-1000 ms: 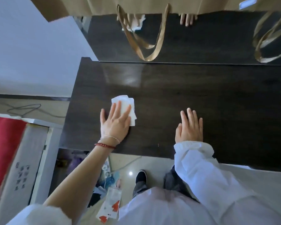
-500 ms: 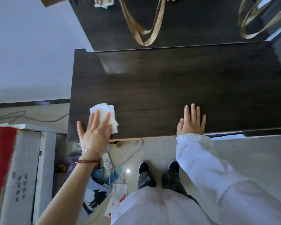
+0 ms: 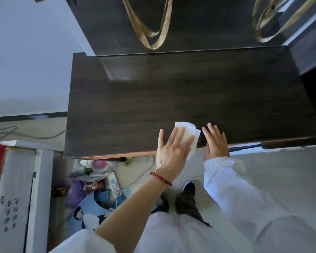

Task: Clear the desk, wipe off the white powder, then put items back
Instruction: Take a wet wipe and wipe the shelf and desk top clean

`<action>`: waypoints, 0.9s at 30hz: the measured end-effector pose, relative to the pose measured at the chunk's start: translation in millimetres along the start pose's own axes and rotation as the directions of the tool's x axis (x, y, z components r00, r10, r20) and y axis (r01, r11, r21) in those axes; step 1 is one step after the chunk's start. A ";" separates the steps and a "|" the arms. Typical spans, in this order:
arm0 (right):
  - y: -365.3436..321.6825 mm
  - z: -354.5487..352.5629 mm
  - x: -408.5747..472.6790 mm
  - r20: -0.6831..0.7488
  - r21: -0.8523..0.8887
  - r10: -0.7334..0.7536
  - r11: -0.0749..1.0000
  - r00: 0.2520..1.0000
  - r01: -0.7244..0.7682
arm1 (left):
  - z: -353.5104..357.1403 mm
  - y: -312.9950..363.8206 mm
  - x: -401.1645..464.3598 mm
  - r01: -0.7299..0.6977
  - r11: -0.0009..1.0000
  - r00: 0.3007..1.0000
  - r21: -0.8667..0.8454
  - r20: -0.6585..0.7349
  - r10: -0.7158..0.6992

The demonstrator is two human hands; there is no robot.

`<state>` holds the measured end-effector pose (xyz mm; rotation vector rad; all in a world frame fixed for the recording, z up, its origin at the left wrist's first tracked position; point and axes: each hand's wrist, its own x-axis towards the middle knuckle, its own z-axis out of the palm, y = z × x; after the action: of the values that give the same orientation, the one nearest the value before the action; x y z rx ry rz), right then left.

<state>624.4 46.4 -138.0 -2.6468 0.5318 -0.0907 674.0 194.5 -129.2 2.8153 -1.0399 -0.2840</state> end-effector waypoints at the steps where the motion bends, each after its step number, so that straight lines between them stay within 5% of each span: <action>1: 0.4 1.3 -1.9 -0.010 -0.020 0.003 1.000 1.000 -0.004 | 0.9 -2.9 -2.0 0.000 1.000 1.000 -0.002 -0.011 -0.001; 6: -32.6 15.7 -5.3 0.001 -0.139 0.069 0.988 0.998 -0.068 | -1.1 -51.1 -47.6 0.250 0.968 0.967 -0.031 -0.044 -0.251; 13: -86.5 47.1 -20.3 0.091 -0.211 -0.132 0.966 0.987 0.149 | -18.7 -163.1 -117.7 0.611 0.790 0.786 -0.046 -0.088 -0.612; 20: -100.4 50.5 -23.6 0.138 -0.227 -0.157 0.956 0.978 0.186 | -15.8 -177.5 -121.0 0.591 0.806 0.797 -0.032 -0.131 -0.589; 27: -97.1 33.0 -22.8 0.220 -0.091 -0.161 0.979 0.962 0.185 | -25.1 -178.7 -123.2 0.298 0.954 0.915 0.000 -0.284 -0.286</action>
<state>642.4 149.2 -125.5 -2.7627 0.2403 0.1720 700.2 411.3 -121.2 2.9307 -0.5712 0.1151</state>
